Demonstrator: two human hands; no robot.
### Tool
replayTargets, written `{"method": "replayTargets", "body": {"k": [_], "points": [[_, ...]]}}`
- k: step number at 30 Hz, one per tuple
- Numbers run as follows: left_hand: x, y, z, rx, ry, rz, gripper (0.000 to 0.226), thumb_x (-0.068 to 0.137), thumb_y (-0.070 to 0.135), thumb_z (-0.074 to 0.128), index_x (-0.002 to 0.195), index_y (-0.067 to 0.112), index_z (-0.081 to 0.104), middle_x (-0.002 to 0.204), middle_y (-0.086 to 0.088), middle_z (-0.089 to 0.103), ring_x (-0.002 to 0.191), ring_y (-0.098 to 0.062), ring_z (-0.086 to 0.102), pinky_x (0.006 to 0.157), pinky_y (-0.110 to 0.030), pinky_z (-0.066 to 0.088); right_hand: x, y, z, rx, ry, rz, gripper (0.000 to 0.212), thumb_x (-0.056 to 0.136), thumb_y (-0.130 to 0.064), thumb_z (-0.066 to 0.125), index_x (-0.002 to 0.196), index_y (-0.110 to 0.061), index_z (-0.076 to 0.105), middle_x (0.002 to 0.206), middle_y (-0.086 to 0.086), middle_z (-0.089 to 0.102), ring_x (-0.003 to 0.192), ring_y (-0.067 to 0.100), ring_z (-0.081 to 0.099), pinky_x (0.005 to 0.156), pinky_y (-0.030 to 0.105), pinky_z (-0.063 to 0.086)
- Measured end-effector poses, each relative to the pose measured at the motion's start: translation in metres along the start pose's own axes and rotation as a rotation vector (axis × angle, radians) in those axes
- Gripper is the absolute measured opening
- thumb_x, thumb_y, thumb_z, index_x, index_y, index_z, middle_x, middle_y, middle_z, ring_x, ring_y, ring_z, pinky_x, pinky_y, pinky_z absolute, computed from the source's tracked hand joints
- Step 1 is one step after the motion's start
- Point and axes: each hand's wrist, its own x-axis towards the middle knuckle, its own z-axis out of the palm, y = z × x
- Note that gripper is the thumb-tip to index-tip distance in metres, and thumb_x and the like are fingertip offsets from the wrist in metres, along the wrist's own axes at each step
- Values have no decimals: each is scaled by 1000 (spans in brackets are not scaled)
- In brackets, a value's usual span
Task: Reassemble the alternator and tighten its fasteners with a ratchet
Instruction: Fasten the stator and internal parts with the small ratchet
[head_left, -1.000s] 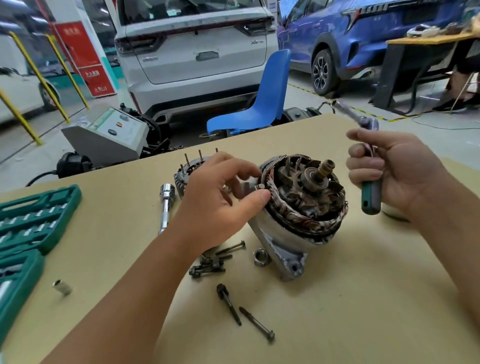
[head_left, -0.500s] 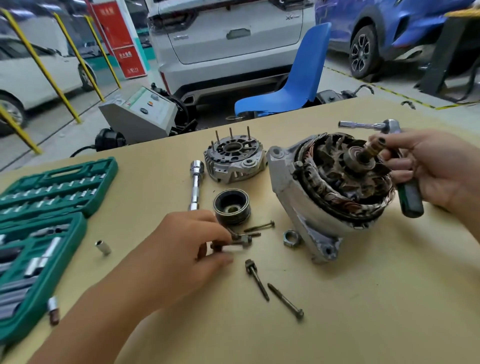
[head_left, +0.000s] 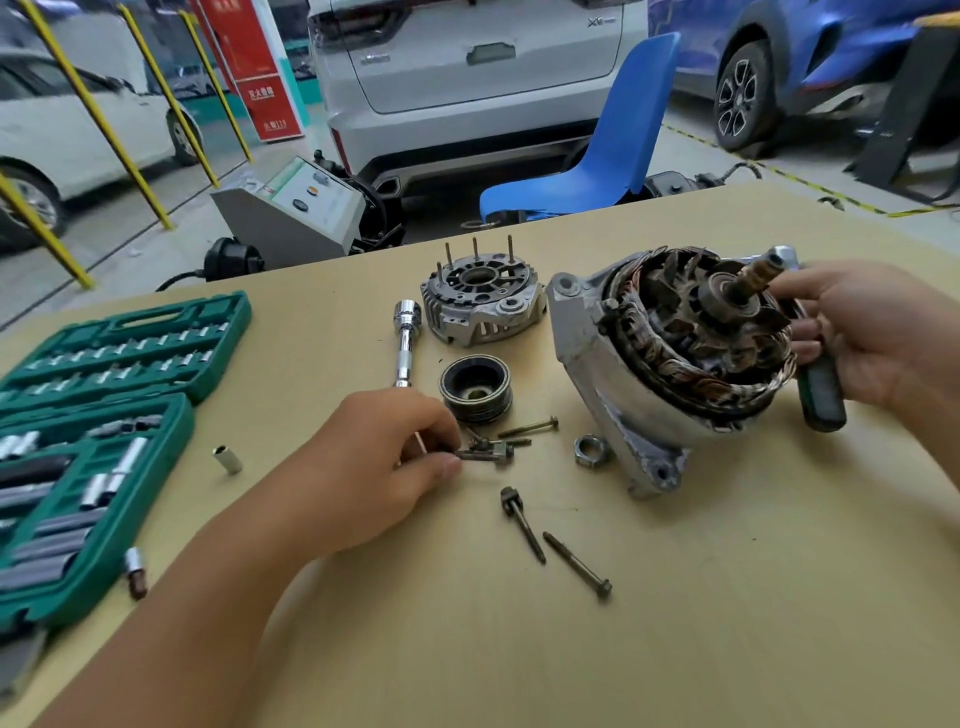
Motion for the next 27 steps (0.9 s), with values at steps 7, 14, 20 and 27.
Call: {"method": "replayTargets", "body": {"k": [7,14,20,27], "points": [[-1,13,6,-305,194,129,20,76,21,83,93,27,74,81,14,69,72,-13,65,61,-25,53,3,1,-4,22,-6,55,16,97,-8,48,84,-16,51,51,-4,47,34,2,30,30,13,25],[-1,23,11,-417,331,176,28,74,21,83,101,23,75,87,8,70,77,-21,68,64,-38,59,2,1,-8,-14,-111,80,15,89,-4,49,81,-16,54,58,-4,46,42,4,31,30,16,26],[3,50,33,-639,416,157,28,79,16,77,105,25,75,93,0,74,81,-19,72,72,-26,60,-1,0,-6,-39,-197,182,8,91,-10,52,83,-13,52,48,-4,43,36,4,30,29,15,26],[18,91,57,-464,500,229,13,89,22,70,99,30,71,86,12,68,79,-13,66,70,-23,52,-5,0,-6,-9,-327,173,12,79,-27,67,74,-16,64,49,-5,46,37,3,32,30,14,27]]}}
